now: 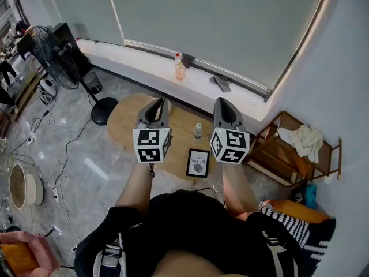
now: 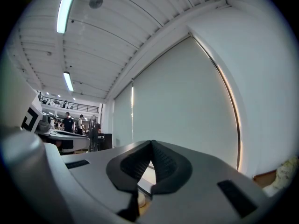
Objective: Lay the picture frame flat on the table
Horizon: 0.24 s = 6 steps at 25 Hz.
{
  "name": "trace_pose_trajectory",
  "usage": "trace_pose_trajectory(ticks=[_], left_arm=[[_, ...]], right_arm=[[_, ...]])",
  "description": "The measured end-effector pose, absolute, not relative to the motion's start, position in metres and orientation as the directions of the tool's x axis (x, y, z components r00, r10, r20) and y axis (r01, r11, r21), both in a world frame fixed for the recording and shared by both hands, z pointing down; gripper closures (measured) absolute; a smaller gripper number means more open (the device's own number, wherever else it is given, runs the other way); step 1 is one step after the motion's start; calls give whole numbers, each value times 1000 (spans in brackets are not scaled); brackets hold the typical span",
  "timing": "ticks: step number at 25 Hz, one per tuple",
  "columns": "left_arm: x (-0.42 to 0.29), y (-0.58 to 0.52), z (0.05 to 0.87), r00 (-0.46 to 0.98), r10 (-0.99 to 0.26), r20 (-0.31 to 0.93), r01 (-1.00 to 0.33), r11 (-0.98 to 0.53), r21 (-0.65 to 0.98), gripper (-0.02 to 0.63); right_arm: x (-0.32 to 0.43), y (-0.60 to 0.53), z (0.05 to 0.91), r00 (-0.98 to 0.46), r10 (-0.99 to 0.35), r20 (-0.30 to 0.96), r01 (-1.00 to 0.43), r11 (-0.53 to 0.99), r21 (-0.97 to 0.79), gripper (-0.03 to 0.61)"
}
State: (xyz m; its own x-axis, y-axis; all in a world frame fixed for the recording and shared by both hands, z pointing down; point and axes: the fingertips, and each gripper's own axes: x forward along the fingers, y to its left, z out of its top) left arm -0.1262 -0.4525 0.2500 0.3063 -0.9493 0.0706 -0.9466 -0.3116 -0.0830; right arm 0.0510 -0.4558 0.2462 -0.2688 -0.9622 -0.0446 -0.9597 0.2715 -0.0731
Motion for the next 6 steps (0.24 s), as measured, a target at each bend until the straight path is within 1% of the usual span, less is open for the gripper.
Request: trace_pose_trajectory(ticks=[6], left_arm=[[-123, -452, 249, 299, -952, 68, -949, -304, -83, 572]], right_arm=[[54, -455, 246, -274, -961, -41, -958, 277, -75, 566]])
